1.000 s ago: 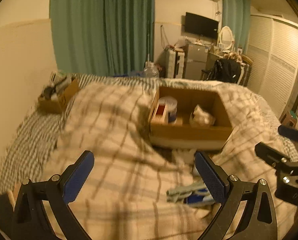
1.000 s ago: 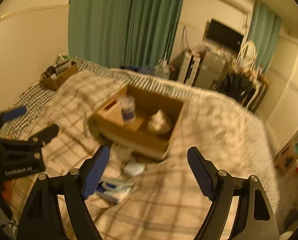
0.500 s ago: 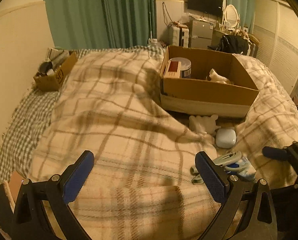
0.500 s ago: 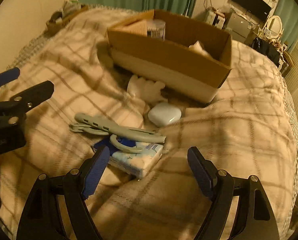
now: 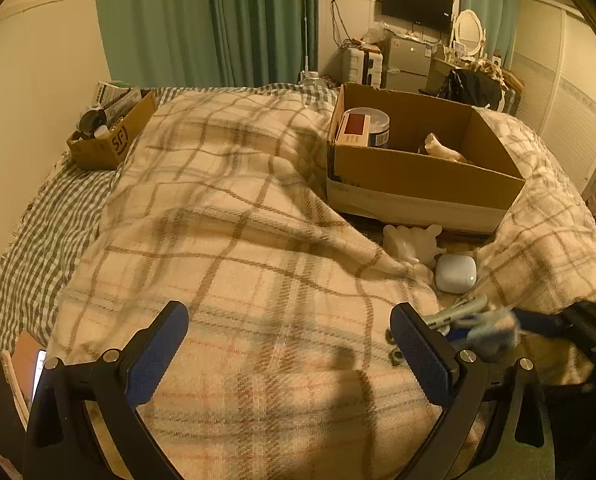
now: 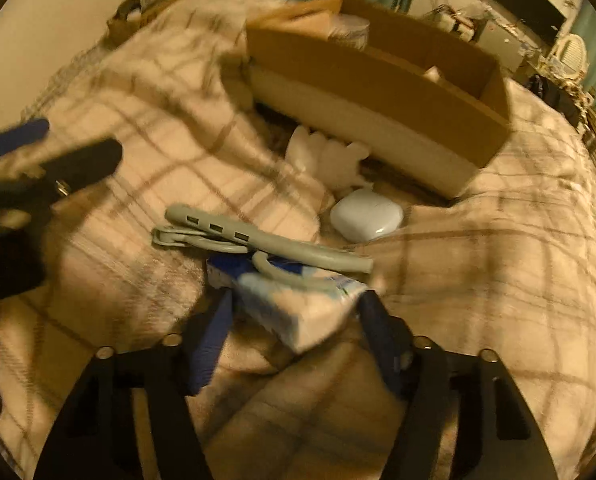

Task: Organize objects
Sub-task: 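Grasp the blue-white tissue packet with the left tool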

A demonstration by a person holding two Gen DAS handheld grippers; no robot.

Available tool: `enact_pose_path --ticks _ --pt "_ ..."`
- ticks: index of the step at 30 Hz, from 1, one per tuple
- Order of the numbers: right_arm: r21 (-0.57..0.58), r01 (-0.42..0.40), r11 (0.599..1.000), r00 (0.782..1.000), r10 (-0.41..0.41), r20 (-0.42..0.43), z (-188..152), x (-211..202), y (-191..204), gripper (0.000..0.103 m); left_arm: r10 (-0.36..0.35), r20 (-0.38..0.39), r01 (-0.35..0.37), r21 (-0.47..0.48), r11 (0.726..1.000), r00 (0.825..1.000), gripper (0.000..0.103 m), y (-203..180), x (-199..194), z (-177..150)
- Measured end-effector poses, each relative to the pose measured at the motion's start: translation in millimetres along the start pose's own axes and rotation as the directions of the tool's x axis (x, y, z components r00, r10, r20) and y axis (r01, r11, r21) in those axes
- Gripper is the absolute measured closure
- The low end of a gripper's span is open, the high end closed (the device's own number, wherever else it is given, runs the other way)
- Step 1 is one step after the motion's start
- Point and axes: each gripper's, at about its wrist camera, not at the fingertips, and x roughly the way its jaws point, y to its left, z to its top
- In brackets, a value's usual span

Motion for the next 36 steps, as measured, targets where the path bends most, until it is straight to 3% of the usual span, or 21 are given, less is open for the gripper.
enact_pose_path --ticks 6,8,9,12,16,20,24,27,31,33,34,36 --pt "0.043 0.013 0.999 0.990 -0.018 0.137 1 -54 -22 0.060 0.008 0.011 -0.009 0.062 0.998 1.000 0.000 -18 -2 3" --pt "0.059 0.047 0.997 0.983 -0.057 0.176 4 -68 -35 0.100 -0.016 0.009 0.015 0.091 0.996 1.000 0.000 -30 -1 4" --pt "0.070 0.058 0.996 0.980 -0.071 0.184 5 -71 -38 0.101 -0.029 0.006 0.028 0.103 0.994 1.000 0.000 -35 1 4" --pt "0.092 0.072 0.993 0.981 -0.088 0.175 11 -68 -54 0.101 -0.087 -0.045 0.093 0.160 0.983 0.995 0.000 -59 13 3" --pt "0.124 0.027 0.992 0.985 -0.048 0.168 1 -57 -66 0.101 -0.071 -0.102 0.094 0.243 0.965 0.992 0.000 -81 30 -4" --pt "0.152 0.002 0.988 0.989 -0.024 0.144 -3 -45 -74 0.099 -0.104 -0.120 0.132 0.259 0.957 0.987 0.000 -84 30 -6" --pt "0.172 -0.020 0.985 0.986 -0.009 0.166 -6 -47 -78 0.063 -0.123 -0.120 0.153 0.290 0.945 0.985 0.000 -96 24 -7" --pt "0.193 -0.030 0.981 0.984 -0.005 0.179 -7 -49 -84 0.061 -0.159 -0.133 0.195 0.328 0.924 0.978 0.002 -113 24 -6" --pt "0.239 -0.016 0.971 0.985 -0.026 0.171 -10 -50 -96 0.061 -0.218 -0.222 0.288 0.365 0.885 0.950 0.022 -137 42 -15" --pt "0.256 -0.013 0.967 0.985 -0.032 0.171 -13 -50 -101 0.061 -0.247 -0.230 0.318 0.360 0.877 0.941 0.036 -141 44 -15" --pt "0.259 -0.010 0.966 0.985 -0.036 0.170 -13 -51 -103 0.061 -0.277 -0.239 0.349 0.352 0.868 0.931 0.053 -142 42 -15" --pt "0.264 0.001 0.965 0.985 -0.046 0.167 -15 -51 -104 0.061 -0.284 -0.229 0.351 0.350 0.868 0.931 0.056 -142 38 -16"
